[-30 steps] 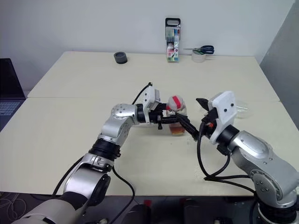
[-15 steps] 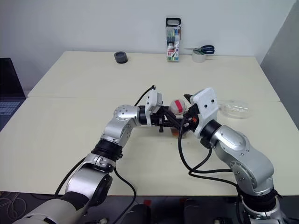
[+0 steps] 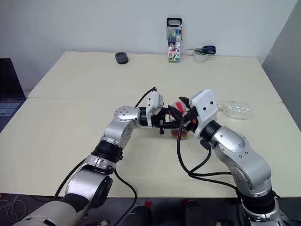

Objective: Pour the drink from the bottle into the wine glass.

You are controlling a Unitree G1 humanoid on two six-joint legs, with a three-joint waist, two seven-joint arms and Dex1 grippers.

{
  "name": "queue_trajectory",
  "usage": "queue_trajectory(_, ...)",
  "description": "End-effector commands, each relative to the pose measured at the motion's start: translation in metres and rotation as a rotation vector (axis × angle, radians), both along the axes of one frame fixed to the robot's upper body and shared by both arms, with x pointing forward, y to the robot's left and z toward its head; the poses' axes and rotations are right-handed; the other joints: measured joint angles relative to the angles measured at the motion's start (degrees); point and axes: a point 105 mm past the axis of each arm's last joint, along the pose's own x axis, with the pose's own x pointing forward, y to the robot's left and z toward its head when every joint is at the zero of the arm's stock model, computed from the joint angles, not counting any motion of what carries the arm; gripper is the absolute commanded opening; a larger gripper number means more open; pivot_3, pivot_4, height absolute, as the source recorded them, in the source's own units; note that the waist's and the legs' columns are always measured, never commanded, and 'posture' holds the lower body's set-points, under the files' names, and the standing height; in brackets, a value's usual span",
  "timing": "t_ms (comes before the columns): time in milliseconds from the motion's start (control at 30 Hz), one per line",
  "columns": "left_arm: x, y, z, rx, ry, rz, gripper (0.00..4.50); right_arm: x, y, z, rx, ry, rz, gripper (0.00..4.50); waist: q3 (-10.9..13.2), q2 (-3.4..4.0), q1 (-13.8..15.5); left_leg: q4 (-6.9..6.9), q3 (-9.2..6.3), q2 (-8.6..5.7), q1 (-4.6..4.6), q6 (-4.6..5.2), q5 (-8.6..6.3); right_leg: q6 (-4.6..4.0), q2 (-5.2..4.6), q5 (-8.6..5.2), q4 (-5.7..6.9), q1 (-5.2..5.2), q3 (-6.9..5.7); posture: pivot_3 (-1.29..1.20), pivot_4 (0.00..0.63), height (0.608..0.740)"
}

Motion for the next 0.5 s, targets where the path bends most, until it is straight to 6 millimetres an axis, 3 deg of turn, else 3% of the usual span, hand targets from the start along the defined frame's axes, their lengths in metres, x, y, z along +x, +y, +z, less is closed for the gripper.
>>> queue_trajectory(33,-0.009,-0.006,0.02,-0.026,-0.073,-0.058,1.76,-0.003,0.001,-0.004,-0.1,0.006,0.166,1.82,0.0,0.0,0.0,0.01,0.01,-0.01,0.0,0.0,0.0,0.0,0.0,0.0,0.0,0.0,0.0,0.0,0.15,0.74)
queue_trajectory(200,-0.015,-0.005,0.025,-0.032,-0.082,-0.086,1.74,0.011,-0.024,-0.003,-0.307,0.086,0.428,1.82,0.0,0.03,-0.1,0.04,0.05,-0.03,0.04,0.03,-0.01,0.0,0.0,0.0,0.0,0.03,-0.01,0.0,0.15,0.74)
queue_trajectory(367,-0.016,-0.002,0.024,-0.03,-0.084,-0.072,1.74,0.016,-0.026,0.001,-0.321,0.147,0.496,1.82,0.0,0.03,-0.1,-0.01,0.02,0.02,0.03,0.03,-0.01,-0.02,0.01,0.0,-0.01,0.01,-0.02,0.0,0.15,0.74)
queue_trajectory(500,-0.015,0.0,0.023,-0.036,-0.072,-0.04,1.74,0.023,-0.032,0.016,-0.255,0.062,0.372,3.11,0.0,0.02,0.0,0.07,-0.01,-0.03,-0.05,0.02,0.0,-0.01,-0.07,0.0,-0.02,0.0,-0.02,0.0,0.15,0.74)
